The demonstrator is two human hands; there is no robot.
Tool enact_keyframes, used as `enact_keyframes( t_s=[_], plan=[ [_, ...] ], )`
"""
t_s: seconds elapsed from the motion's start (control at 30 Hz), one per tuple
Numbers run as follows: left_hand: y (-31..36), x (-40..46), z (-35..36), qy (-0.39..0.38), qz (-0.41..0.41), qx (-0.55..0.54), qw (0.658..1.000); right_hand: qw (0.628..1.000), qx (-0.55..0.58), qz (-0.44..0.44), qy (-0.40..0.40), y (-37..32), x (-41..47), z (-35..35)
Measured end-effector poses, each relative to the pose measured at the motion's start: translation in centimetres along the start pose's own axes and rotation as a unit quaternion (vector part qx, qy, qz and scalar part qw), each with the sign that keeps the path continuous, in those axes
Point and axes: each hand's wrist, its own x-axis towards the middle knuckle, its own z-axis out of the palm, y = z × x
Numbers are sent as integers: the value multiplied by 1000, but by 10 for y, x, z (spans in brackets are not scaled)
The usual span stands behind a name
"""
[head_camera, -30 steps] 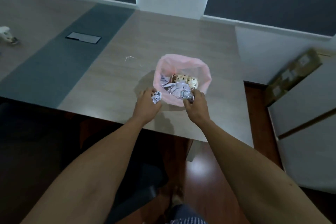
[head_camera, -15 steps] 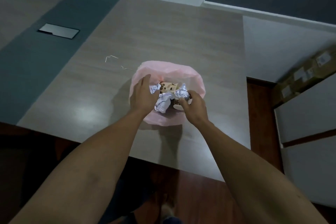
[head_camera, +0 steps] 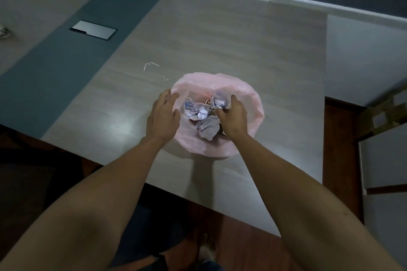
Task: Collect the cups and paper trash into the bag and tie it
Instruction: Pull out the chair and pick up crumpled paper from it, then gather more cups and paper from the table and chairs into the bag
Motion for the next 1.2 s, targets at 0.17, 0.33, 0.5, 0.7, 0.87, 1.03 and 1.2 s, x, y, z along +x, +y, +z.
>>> enact_keyframes(
  t_s=[0.17,0.33,0.5,0.7,0.87,1.03,1.2],
  plan=[
    [3,-12,-14,21,-8,-36,999,998,-48,23,36,-7,-18,2],
    [-11,-34,-52,41,-49,-78,995,999,-47,-1,21,-25,-56,6],
    [-62,-90,-113,32,-44,-51,997,997,-56,-42,-20,-69,-114,32],
    [-153,-181,-204,14,-67,-11,998,994,-54,-52,-77,-112,-227,104],
    [-231,-254,-276,3,-95,32,995,989,-53,-76,-113,-139,-335,167],
    [-293,-308,-325,-13,-138,80,987,974,-51,-109,-191,-169,-425,211],
    [-341,-346,-343,-18,-174,107,979,954,-80,-157,-243,-201,-484,239]
  ],
)
